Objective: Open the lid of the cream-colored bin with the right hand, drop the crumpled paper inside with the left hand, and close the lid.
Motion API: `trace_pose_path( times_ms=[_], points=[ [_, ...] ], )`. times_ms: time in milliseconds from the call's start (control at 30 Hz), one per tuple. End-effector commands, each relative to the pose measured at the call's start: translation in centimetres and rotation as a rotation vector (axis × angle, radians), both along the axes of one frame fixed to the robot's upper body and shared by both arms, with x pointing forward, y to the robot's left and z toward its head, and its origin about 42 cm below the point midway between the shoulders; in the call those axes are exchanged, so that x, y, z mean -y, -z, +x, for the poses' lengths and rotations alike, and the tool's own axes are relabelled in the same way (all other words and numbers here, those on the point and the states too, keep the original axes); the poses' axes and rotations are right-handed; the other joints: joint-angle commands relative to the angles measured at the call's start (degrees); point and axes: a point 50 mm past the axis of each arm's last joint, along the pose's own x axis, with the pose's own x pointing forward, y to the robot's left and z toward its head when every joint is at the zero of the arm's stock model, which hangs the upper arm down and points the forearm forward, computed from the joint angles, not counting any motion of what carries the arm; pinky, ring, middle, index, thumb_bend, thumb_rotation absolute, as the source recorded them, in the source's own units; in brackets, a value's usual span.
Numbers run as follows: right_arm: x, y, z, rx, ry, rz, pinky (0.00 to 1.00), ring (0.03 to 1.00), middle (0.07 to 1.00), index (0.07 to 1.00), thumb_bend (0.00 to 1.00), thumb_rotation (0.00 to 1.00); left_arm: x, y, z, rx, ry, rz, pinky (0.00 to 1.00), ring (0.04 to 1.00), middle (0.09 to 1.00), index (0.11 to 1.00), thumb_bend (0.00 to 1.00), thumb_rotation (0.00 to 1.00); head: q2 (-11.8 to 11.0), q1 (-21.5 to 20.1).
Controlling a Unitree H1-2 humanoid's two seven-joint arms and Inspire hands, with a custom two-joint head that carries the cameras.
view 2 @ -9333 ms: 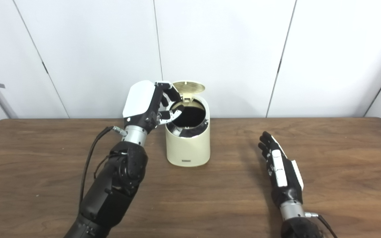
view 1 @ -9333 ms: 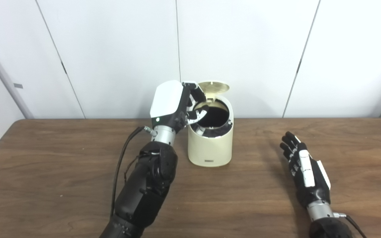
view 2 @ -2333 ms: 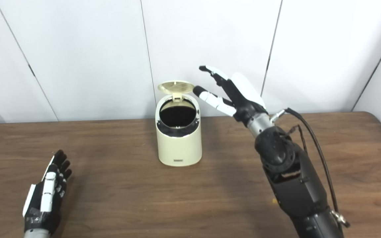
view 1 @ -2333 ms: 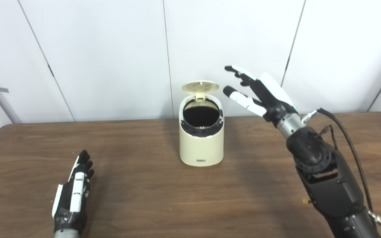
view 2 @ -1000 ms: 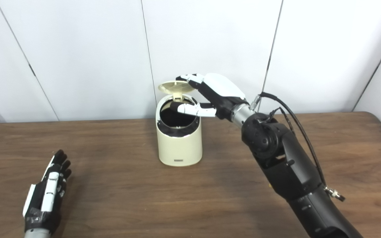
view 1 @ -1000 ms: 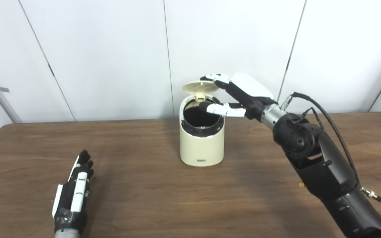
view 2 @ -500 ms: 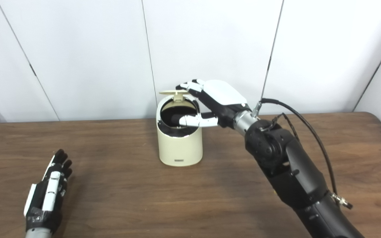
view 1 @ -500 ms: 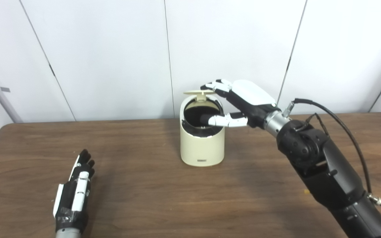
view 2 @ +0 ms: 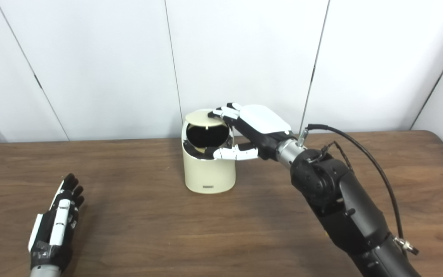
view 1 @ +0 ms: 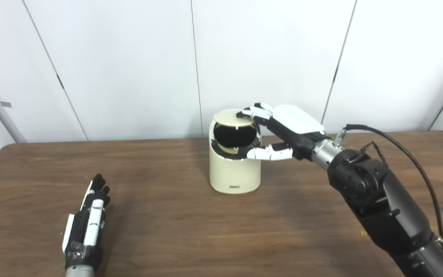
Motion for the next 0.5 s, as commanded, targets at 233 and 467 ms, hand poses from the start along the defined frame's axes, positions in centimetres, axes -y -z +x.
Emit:
trace_pose_path(
  times_ms=[233,467],
  points=[
    [0.1,-0.8,-0.6,0.064,-0.026,-0.024,0.91,1.000,0.950,0.878,0.53,0.86,0.9,0.8,-0.4,-0.023,0.002,-0.028,1.00,0.983,0.992,0.994,0.48,0.78,0.45,0.01],
    [-0.1,0.4,-1.5,0.043,-0.041,-0.054,0.93,1.000,0.951,0.876,0.55,0.89,0.8,0.7,-0.3,-0.021,0.006,-0.032,1.00,0.988,0.996,0.998,0.49,0.79,1.03,-0.12]
  ],
)
